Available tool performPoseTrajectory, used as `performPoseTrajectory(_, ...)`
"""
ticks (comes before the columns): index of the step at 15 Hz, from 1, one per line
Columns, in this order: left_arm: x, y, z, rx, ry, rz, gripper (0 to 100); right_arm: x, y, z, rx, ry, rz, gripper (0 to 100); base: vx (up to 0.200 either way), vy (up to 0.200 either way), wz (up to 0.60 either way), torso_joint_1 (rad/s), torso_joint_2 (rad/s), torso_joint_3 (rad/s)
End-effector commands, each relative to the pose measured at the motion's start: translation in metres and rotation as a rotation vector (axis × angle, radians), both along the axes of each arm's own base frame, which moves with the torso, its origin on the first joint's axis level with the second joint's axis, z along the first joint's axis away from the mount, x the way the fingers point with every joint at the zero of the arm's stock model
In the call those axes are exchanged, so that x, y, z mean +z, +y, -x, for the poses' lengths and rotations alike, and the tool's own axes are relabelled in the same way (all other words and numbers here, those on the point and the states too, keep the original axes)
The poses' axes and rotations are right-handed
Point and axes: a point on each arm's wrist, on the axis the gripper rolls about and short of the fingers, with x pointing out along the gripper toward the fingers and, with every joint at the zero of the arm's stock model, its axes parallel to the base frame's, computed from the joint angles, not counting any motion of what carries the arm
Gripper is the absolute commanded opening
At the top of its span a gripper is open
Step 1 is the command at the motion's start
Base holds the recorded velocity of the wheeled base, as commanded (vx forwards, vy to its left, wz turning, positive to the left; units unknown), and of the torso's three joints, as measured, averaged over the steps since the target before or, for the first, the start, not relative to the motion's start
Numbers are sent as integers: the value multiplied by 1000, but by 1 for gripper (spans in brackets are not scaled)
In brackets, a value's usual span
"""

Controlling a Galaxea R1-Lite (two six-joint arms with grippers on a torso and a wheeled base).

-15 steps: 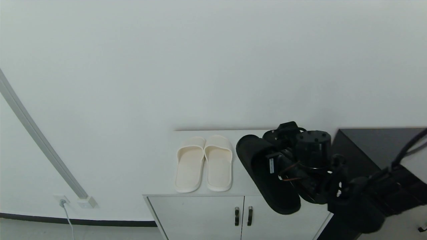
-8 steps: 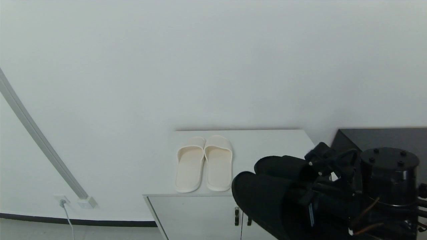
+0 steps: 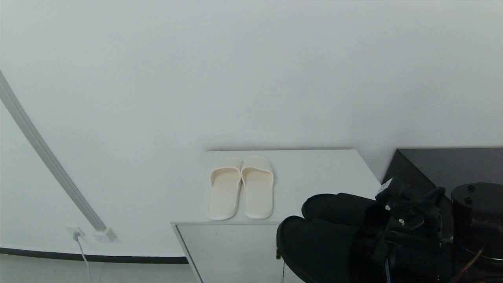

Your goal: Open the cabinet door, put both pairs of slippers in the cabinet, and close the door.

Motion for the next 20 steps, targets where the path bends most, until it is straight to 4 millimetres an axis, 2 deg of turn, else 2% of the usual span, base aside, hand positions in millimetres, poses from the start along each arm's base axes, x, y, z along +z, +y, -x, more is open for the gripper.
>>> performPoseTrajectory(1, 0, 0, 0, 0, 1, 0, 0, 0, 0, 0, 3, -1, 0, 0, -200, 0, 0, -7, -7, 12)
performPoseTrajectory(4, 0, 0, 0, 0, 1, 0, 0, -3, 0, 3, 15, 0, 12, 0, -200, 0, 0, -1, -4, 4)
performPoseTrajectory(20, 0, 0, 0, 0, 1, -2, 0, -8, 3, 1, 21, 20, 24, 0, 0, 0, 0, -7, 17, 9)
